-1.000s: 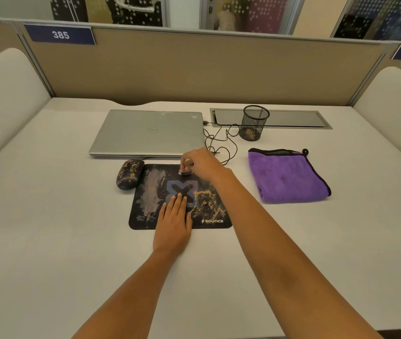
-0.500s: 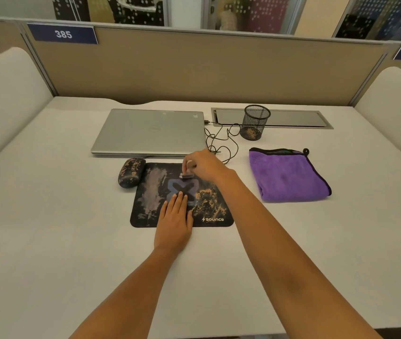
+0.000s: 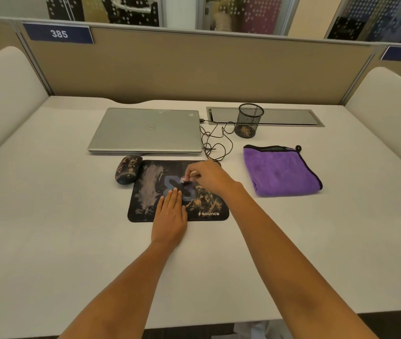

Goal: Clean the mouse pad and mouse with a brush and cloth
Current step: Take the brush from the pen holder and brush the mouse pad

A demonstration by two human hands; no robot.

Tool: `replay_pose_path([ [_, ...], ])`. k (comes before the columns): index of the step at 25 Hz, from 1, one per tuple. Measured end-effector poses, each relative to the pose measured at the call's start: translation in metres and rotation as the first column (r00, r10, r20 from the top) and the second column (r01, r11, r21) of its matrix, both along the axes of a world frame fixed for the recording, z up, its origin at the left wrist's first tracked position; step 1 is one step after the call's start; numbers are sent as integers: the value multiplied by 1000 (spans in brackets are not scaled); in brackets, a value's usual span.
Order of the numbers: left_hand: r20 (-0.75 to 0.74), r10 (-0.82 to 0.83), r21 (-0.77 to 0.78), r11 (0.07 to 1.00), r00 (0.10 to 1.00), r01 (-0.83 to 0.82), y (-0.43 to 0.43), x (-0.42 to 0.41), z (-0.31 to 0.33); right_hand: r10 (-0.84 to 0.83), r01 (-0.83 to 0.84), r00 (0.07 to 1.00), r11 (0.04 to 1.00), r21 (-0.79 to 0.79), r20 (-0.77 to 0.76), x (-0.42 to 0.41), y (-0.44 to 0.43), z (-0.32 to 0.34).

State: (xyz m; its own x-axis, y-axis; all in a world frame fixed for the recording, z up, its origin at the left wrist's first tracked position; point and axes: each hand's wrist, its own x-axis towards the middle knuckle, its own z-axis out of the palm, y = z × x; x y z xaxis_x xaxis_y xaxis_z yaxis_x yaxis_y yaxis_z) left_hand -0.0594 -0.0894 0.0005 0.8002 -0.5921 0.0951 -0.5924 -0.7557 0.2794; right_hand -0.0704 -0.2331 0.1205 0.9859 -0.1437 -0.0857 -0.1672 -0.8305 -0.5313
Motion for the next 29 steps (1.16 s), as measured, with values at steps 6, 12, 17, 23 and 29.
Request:
replay_pose_path([
  [6,12,11,-11,1000,1000,-11,6,-6,-2,91,-91,995,996,-6,-51,-16,-2,15],
  [12,24,20,-11,1000,1000,-20,16,-16,-4,102,-104,994,994,-42,-27,-20,15,1],
  [17,4,25,-12,1000,1000,-25,20,-19,-5,175,-178,978,984,-23,-110,-31,8,16],
  [23,17,22,-10,1000,1000,-22,22,-22,-5,118,-119,993,993,-28,-32,-32,18,5],
  [29,-3,37,-23,999,999,-37,23,-23,-3,-51,49,999,990,135,11,-46,14,20],
])
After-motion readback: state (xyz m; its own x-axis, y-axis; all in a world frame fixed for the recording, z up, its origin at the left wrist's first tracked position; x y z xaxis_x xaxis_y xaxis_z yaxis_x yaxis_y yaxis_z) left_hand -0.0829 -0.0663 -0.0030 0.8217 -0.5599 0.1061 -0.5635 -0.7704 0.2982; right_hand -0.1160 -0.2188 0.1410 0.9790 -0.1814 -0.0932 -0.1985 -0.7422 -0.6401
